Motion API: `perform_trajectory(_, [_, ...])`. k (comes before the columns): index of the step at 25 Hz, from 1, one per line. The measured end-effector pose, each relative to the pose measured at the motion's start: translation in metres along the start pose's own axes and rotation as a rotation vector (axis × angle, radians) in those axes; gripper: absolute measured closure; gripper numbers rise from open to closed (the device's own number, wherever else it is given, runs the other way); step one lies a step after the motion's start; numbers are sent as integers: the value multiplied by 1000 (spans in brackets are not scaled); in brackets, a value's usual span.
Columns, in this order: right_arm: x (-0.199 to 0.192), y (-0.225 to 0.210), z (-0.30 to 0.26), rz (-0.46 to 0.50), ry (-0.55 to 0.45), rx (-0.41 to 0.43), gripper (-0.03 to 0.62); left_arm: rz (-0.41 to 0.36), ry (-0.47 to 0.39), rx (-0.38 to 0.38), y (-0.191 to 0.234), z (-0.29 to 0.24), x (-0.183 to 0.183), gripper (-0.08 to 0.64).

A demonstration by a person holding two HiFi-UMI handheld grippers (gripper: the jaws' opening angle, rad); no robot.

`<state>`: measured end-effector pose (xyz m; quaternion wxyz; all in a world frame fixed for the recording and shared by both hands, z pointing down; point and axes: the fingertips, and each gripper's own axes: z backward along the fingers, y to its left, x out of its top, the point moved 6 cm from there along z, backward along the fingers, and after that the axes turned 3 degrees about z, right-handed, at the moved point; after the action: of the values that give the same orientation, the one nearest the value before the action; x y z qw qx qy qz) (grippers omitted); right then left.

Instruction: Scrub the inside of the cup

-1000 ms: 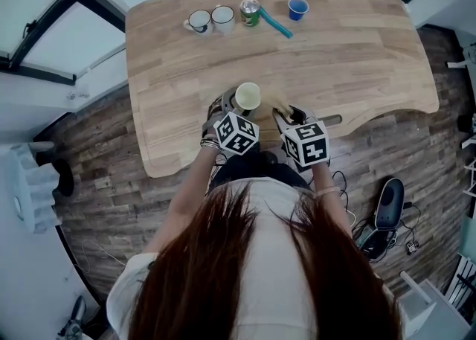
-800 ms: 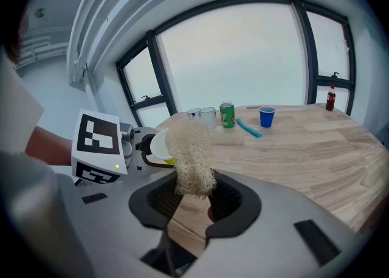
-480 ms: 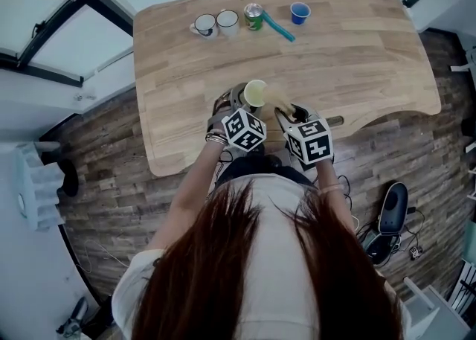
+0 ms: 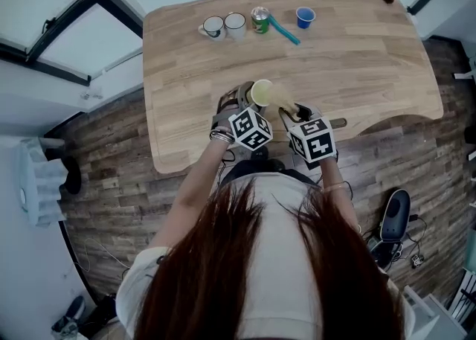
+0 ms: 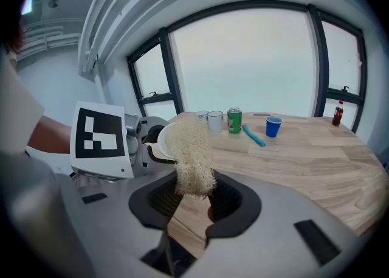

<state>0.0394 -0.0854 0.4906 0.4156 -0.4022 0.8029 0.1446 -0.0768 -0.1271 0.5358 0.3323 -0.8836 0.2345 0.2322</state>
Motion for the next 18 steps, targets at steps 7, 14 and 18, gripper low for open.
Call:
perform_trajectory(7, [7, 1, 2, 51, 8, -5, 466, -54, 11, 34, 4, 3, 5, 295])
perform_trajectory(14, [9, 0, 6, 81, 36, -22, 466, -132, 11, 64, 5, 3, 13, 295])
perform_trajectory(18, [8, 0, 5, 98, 63, -21, 466, -205, 19, 92, 3, 1, 17, 295])
